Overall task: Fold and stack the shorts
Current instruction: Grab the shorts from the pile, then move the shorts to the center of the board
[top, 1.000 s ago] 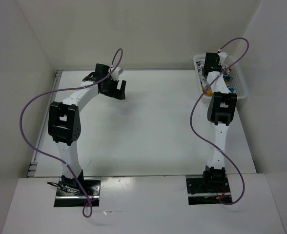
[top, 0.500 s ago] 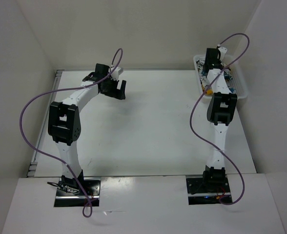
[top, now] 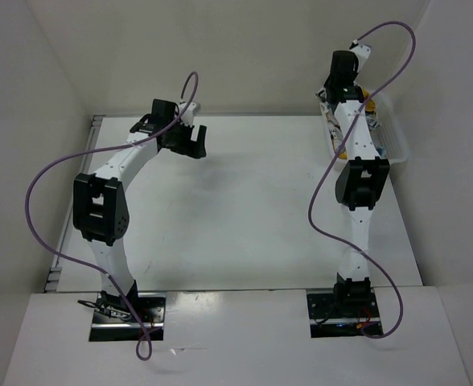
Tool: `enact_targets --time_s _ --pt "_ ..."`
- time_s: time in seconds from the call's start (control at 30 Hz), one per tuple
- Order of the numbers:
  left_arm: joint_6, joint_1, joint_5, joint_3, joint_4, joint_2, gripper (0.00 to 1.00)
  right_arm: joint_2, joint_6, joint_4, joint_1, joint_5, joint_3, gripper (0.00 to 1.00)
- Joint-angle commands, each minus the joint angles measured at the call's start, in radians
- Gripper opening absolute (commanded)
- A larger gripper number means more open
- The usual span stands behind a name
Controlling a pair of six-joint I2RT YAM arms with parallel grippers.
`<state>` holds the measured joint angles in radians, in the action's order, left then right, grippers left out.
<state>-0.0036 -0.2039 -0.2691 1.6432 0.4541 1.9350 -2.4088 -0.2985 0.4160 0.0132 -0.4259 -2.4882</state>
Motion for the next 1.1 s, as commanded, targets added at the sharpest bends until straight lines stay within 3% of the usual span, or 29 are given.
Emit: enact_targets --time_s 0.0,0.27,0.4,0.53,0.63,0.73,0.9,0.97,1.07 --pt "0.004 -0.003 -0.027 0.029 -0.014 -0.082 0.99 0.135 -0.025 0.009 0.03 0.015 -0.057 0.0" --pt "0.004 -0.003 -0.027 -0.016 -0.014 -0.186 0.99 0.304 0.005 0.0 0.09 0.015 -0.075 0.0" --pt "0.004 -0.003 -0.027 -0.048 -0.014 -0.254 0.99 0.35 0.108 -0.103 0.114 0.006 -0.141 0.0" --pt "0.004 -0.003 -0.005 -0.071 -0.014 -0.309 0.99 0.341 0.267 -0.186 0.178 0.047 -0.384 0.0" --pt "0.004 -0.003 0.03 -0.1 -0.014 -0.369 0.99 0.281 0.352 -0.204 0.255 0.183 -0.617 0.0" --pt "0.004 -0.003 0.076 -0.147 -0.014 -0.406 0.99 0.287 0.404 -0.256 0.352 0.278 -0.617 0.0" --pt "0.004 -0.003 0.212 -0.235 -0.032 -0.501 0.99 0.245 0.307 -0.256 0.505 0.438 -0.647 0.0" --pt "0.004 -0.003 0.334 -0.281 -0.064 -0.545 0.99 0.208 0.251 -0.257 0.531 0.483 -0.647 0.0" --pt "0.004 0.076 0.425 -0.307 -0.097 -0.599 0.99 0.149 0.174 -0.203 0.567 0.483 -0.647 0.01"
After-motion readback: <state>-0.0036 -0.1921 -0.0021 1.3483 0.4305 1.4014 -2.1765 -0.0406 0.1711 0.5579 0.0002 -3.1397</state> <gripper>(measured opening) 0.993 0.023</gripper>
